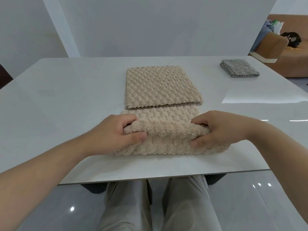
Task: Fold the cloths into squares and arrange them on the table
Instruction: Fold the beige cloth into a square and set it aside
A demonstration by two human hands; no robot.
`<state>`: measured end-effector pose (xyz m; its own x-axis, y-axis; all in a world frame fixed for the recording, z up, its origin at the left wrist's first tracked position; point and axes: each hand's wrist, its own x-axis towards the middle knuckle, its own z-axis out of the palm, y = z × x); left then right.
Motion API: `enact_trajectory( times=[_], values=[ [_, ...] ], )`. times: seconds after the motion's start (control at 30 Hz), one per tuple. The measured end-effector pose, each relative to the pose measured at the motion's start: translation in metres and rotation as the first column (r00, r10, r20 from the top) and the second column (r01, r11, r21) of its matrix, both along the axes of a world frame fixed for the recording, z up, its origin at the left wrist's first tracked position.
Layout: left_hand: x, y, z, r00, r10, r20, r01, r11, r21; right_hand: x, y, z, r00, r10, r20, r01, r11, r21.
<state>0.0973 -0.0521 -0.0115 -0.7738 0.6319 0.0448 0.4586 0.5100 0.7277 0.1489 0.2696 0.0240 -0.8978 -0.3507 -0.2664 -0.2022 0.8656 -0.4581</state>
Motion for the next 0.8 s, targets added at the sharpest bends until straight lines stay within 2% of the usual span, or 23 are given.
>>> enact_trajectory(
  times=[0.1,0.2,0.4,0.7,0.8],
  values=[
    [-0.012,0.000,-0.005,0.993,0.107,0.045,-0.109,0.994,0.032,-0.007,0.010,0.001,0.998,-0.065,0.019,0.065,0.997,-0.046],
    [-0.026,0.002,-0.010,0.979,0.202,-0.023,-0.201,0.979,0.032,-0.019,0.021,-0.003,0.983,-0.183,0.002,0.181,0.973,-0.146],
    [-0.048,0.009,-0.008,0.950,0.271,-0.158,-0.272,0.962,0.015,-0.045,0.028,-0.020,0.919,-0.352,-0.174,0.320,0.929,-0.187],
    [-0.070,0.014,-0.020,0.920,0.271,-0.282,-0.319,0.937,-0.140,-0.065,0.023,-0.037,0.831,-0.457,-0.317,0.427,0.890,-0.162],
    [-0.071,0.014,-0.027,0.903,0.246,-0.353,-0.334,0.918,-0.215,-0.070,0.023,-0.048,0.848,-0.366,-0.384,0.385,0.922,-0.030]
  ],
)
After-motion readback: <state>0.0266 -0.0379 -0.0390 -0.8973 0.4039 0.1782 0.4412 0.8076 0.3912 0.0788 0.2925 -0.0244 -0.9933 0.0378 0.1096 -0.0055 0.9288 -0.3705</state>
